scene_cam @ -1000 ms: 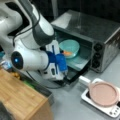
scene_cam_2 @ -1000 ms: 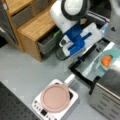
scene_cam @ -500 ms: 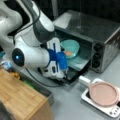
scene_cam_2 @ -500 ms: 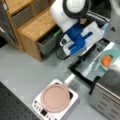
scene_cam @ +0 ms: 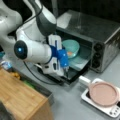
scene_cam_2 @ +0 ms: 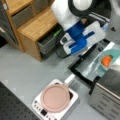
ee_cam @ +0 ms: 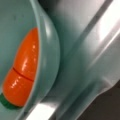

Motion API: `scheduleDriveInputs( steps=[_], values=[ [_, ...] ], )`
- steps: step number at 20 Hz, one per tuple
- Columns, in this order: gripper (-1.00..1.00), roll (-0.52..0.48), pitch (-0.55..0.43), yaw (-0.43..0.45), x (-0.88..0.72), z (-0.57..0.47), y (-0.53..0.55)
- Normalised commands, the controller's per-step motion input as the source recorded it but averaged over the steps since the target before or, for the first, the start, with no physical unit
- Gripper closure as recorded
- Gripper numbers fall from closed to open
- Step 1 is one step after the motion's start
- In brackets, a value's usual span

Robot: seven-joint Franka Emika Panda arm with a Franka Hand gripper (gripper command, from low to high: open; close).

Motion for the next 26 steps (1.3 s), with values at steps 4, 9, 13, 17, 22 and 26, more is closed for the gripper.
scheduleDriveInputs(
  steps=[4, 9, 13, 17, 22, 26],
  values=[
    [-1.00, -0.335, 0.007, -0.022, -0.14, 0.08, 0.21],
    [-1.00, -0.419, -0.026, -0.085, -0.22, 0.08, 0.25],
    [-1.00, -0.465, -0.068, -0.131, -0.29, 0.05, 0.27],
    [-1.00, -0.413, -0.094, -0.129, -0.33, 0.01, 0.27],
    [-1.00, -0.334, -0.100, -0.098, -0.30, -0.02, 0.21],
    [-1.00, -0.264, -0.097, -0.072, -0.21, -0.03, 0.14]
  ],
)
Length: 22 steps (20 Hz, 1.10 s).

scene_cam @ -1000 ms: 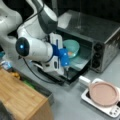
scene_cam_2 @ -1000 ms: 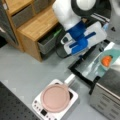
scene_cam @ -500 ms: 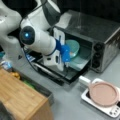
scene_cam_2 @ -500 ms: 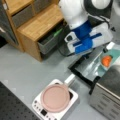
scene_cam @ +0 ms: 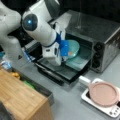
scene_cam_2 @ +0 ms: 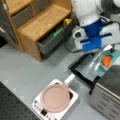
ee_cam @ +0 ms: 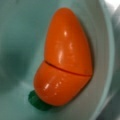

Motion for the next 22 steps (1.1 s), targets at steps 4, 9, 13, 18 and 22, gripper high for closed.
scheduleDriveInputs(
  steps=[4, 9, 13, 18, 22],
  values=[
    [-1.00, -0.235, -0.088, -0.062, -0.16, -0.06, 0.08],
    [-1.00, -0.205, -0.088, -0.035, -0.14, -0.06, 0.06],
    [-1.00, -0.196, -0.105, -0.029, -0.12, -0.04, 0.07],
    [-1.00, -0.191, -0.130, -0.031, -0.10, -0.09, 0.09],
    [-1.00, -0.168, -0.140, -0.035, -0.07, -0.18, 0.13]
  ],
)
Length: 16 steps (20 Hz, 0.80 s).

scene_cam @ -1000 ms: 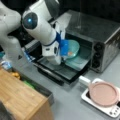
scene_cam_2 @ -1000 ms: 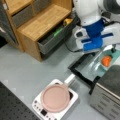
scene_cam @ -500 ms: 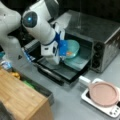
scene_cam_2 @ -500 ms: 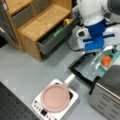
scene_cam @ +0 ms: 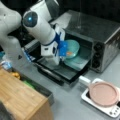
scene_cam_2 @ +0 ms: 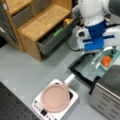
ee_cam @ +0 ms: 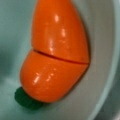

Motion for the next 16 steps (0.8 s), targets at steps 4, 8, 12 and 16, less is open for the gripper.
scheduleDriveInputs(
  steps=[4, 8, 12, 16],
  values=[
    [-1.00, -0.111, -0.143, -0.047, -0.05, -0.21, 0.15],
    [-1.00, -0.046, -0.132, -0.060, -0.06, -0.16, 0.12],
    [-1.00, -0.003, -0.122, -0.059, -0.08, -0.11, 0.08],
    [-1.00, 0.010, -0.118, -0.051, -0.09, -0.09, 0.06]
  ],
)
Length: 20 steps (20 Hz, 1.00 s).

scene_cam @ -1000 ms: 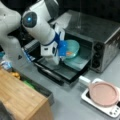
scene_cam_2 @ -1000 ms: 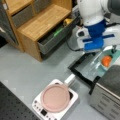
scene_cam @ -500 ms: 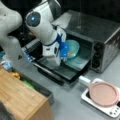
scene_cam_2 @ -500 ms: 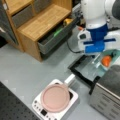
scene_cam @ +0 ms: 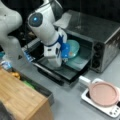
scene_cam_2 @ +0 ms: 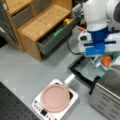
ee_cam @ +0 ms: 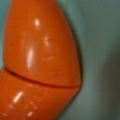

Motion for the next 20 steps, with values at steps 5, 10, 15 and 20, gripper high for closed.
scheduleDriveInputs(
  steps=[5, 10, 15, 20],
  values=[
    [-1.00, 0.044, -0.104, -0.040, -0.10, -0.05, 0.04],
    [1.00, 0.081, -0.081, -0.027, -0.11, -0.03, 0.01],
    [1.00, 0.132, -0.053, -0.014, -0.10, -0.01, -0.01],
    [1.00, 0.158, -0.036, 0.001, -0.08, -0.01, -0.03]
  ],
)
